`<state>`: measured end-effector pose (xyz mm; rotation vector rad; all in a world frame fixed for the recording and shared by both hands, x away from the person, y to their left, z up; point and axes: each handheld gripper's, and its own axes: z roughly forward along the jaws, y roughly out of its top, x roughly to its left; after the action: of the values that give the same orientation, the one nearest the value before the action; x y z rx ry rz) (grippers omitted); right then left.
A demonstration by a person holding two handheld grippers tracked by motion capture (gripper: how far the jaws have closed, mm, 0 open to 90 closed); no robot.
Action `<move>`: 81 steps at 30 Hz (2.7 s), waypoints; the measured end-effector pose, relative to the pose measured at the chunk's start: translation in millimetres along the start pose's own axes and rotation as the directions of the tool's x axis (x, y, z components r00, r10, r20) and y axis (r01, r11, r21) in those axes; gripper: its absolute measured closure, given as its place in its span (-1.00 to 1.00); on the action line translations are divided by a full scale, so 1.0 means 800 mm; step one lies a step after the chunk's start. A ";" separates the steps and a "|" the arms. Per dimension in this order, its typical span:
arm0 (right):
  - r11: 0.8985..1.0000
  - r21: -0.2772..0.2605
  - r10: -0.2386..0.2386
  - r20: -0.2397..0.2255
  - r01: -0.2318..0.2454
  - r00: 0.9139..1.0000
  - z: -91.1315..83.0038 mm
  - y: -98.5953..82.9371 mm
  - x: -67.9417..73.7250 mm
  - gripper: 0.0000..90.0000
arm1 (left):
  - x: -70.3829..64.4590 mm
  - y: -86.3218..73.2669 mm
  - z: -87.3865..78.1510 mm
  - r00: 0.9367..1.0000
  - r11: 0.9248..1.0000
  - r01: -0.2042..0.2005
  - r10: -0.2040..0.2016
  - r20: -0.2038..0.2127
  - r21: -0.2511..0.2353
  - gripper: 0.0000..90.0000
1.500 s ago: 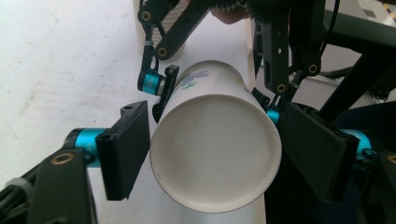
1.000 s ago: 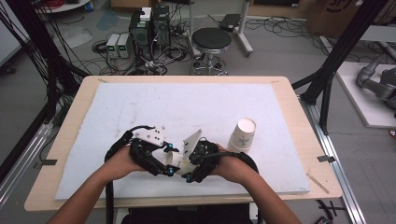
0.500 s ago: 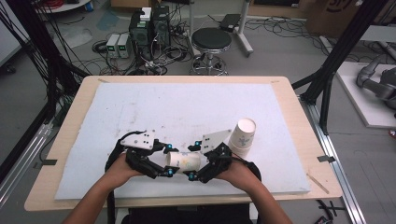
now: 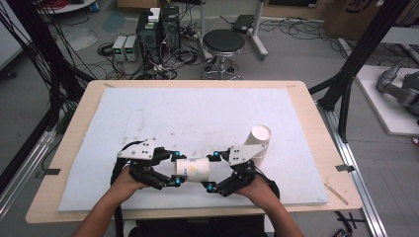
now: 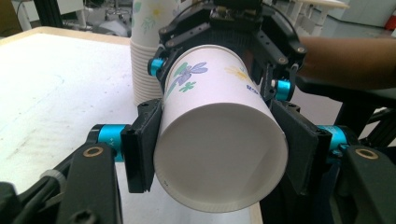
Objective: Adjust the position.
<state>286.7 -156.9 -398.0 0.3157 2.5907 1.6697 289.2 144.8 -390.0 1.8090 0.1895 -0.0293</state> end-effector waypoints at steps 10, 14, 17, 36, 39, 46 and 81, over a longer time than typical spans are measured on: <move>0.999 -0.050 0.011 -0.032 -0.013 0.999 -0.001 -0.009 0.000 -0.60 | -0.002 0.001 -0.003 1.000 0.999 -0.005 0.006 0.017 -0.042 -0.18; 0.997 -0.079 0.018 -0.048 -0.022 0.999 -0.002 -0.009 -0.002 -0.60 | -0.004 0.001 -0.002 0.999 0.999 -0.005 0.006 0.032 -0.052 -0.18; 0.993 -0.106 0.040 -0.071 -0.047 0.997 -0.001 -0.010 -0.003 -0.60 | -0.005 0.001 0.000 0.999 0.998 -0.005 0.008 0.038 -0.055 -0.18; 0.982 -0.180 0.029 -0.120 -0.051 0.992 -0.001 -0.011 -0.006 -0.28 | -0.002 -0.014 -0.001 0.999 0.996 0.030 -0.027 0.033 -0.088 -0.20; 0.985 -0.168 0.018 -0.105 -0.036 0.994 -0.002 -0.008 -0.006 -0.27 | -0.002 -0.013 -0.001 0.999 0.997 0.054 -0.054 -0.004 -0.061 -0.50; 0.997 -0.078 0.011 -0.051 -0.015 0.999 -0.005 -0.001 -0.006 -0.27 | -0.005 -0.007 -0.005 0.995 0.998 0.062 -0.061 -0.078 0.016 -0.67; 0.915 0.362 -0.171 -0.046 0.176 0.984 0.027 0.093 -0.006 -0.28 | -0.005 0.005 0.001 0.994 0.974 -0.009 0.033 -0.101 0.228 -0.66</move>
<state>305.2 -108.9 -339.9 0.0797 2.8336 1.1330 286.0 142.8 -386.1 2.0426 0.2495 0.0608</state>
